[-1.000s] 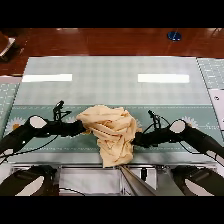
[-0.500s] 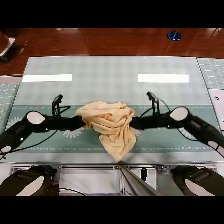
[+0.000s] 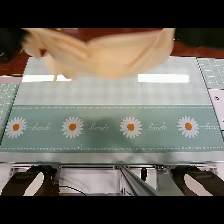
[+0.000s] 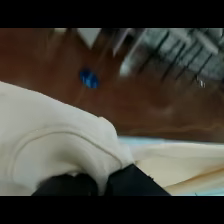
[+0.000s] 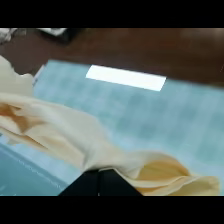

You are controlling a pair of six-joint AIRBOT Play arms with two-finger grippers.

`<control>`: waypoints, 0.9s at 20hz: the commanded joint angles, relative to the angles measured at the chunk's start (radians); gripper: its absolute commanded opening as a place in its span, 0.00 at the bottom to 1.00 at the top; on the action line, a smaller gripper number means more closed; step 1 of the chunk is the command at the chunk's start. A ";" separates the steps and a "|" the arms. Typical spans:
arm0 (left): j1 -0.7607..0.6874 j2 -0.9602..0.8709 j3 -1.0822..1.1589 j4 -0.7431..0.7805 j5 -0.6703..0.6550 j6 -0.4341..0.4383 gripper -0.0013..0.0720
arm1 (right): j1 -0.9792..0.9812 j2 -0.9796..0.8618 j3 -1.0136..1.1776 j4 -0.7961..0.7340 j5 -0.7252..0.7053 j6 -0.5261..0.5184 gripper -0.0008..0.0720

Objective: Fold the shirts.

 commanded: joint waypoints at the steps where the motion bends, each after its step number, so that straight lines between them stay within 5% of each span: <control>1: 0.119 0.124 0.237 0.003 0.005 0.053 0.04 | -0.093 0.112 0.257 -0.086 0.059 -0.002 0.05; 5: 0.216 0.260 0.302 0.077 -0.074 0.067 0.04 | -0.156 0.279 0.296 -0.229 0.076 0.028 0.05; 12: 0.241 0.330 0.152 0.211 -0.705 -0.053 0.04 | -0.161 0.396 0.182 -0.417 0.303 0.175 0.05; 15: 0.240 0.329 -0.094 0.170 -0.749 -0.071 0.04 | -0.161 0.437 -0.080 -0.408 0.310 0.195 0.05; 18: 0.240 0.312 -0.389 0.016 -0.640 -0.014 0.04 | -0.161 0.438 -0.358 -0.397 0.264 0.196 0.05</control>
